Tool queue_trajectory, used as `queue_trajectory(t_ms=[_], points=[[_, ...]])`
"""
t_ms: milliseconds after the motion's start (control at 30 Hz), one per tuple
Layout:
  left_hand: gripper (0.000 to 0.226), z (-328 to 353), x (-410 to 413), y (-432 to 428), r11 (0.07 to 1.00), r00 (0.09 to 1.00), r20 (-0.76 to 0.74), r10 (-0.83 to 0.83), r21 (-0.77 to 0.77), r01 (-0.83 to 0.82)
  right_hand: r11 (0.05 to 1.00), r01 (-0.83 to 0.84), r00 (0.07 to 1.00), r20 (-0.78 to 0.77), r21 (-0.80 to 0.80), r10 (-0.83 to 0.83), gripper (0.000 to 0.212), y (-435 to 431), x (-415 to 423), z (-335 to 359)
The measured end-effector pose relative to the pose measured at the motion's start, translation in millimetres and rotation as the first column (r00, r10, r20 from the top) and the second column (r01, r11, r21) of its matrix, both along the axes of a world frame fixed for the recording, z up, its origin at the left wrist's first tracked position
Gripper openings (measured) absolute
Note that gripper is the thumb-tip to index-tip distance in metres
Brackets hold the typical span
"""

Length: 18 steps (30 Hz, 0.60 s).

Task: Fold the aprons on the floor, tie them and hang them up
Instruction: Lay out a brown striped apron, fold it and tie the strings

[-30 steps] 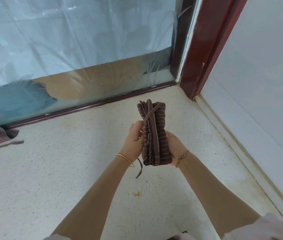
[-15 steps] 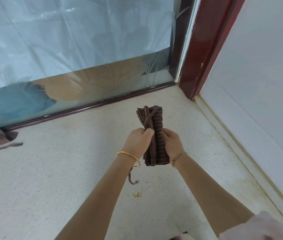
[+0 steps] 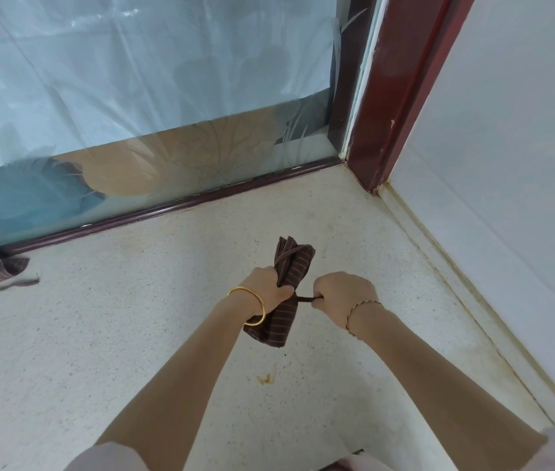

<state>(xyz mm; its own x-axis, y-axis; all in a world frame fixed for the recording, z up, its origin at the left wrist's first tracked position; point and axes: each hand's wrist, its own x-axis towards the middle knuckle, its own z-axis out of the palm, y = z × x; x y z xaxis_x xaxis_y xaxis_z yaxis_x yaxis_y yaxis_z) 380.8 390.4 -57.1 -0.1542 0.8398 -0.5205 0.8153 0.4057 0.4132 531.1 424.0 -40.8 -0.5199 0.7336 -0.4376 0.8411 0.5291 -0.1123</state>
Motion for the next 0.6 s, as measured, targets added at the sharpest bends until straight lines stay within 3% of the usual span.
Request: queue_trajectory(t_ms=[100,167,333,500,600], points=[[0.037,-7,2,0,0.993,0.995,-0.046,-0.090,-0.079,0.086,0.931,-0.262,0.964,0.028,0.255,0.264,0.029,0,-1,14],[0.031,-8,7,0,0.975,0.979,-0.053,-0.196,-0.121,0.188,0.889,-0.346,0.922,-0.067,0.300,0.382,0.030,-1,-4,15],[0.020,-15,15,-4,0.940,0.937,-0.109,-0.333,-0.114,0.321,0.975,-0.222,0.894,-0.395,0.020,0.212,0.023,-8,-4,-13],[0.019,-28,22,-14,0.968,0.960,-0.124,-0.251,-0.038,0.248,0.973,-0.209,0.871,-0.471,-0.099,0.140,0.018,-13,-6,-35],[0.019,-39,27,-23,0.981,0.982,-0.065,-0.178,-0.095,0.171,0.972,-0.208,0.902,-0.407,-0.112,0.146,0.017,-16,-5,-53]])
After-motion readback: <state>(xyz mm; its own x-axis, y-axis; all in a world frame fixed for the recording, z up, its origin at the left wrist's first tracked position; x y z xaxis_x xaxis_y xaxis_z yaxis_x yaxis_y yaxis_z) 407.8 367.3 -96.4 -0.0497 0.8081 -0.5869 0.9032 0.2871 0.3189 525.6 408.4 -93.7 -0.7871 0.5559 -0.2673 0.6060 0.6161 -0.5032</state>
